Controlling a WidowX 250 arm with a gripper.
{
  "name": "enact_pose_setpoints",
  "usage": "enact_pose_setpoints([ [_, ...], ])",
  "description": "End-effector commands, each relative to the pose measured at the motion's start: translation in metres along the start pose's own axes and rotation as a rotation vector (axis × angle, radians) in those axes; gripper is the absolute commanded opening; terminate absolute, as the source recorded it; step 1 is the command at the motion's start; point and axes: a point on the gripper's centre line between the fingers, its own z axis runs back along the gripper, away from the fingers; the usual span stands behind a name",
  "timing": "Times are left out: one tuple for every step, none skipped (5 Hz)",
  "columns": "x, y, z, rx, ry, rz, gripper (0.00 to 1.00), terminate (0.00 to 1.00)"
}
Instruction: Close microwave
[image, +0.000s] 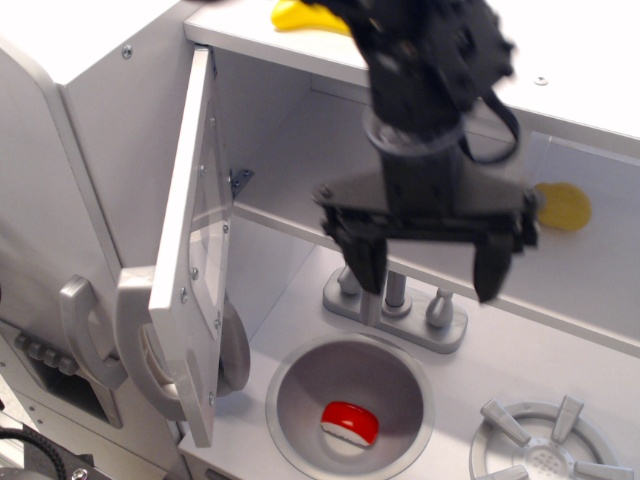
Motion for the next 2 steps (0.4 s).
enact_pose_setpoints([
  [0.005, 0.027, 0.071, -0.098, -0.062, 0.053, 1.0, 0.0],
  [0.005, 0.042, 0.083, -0.096, -0.107, 0.081, 1.0, 0.0],
])
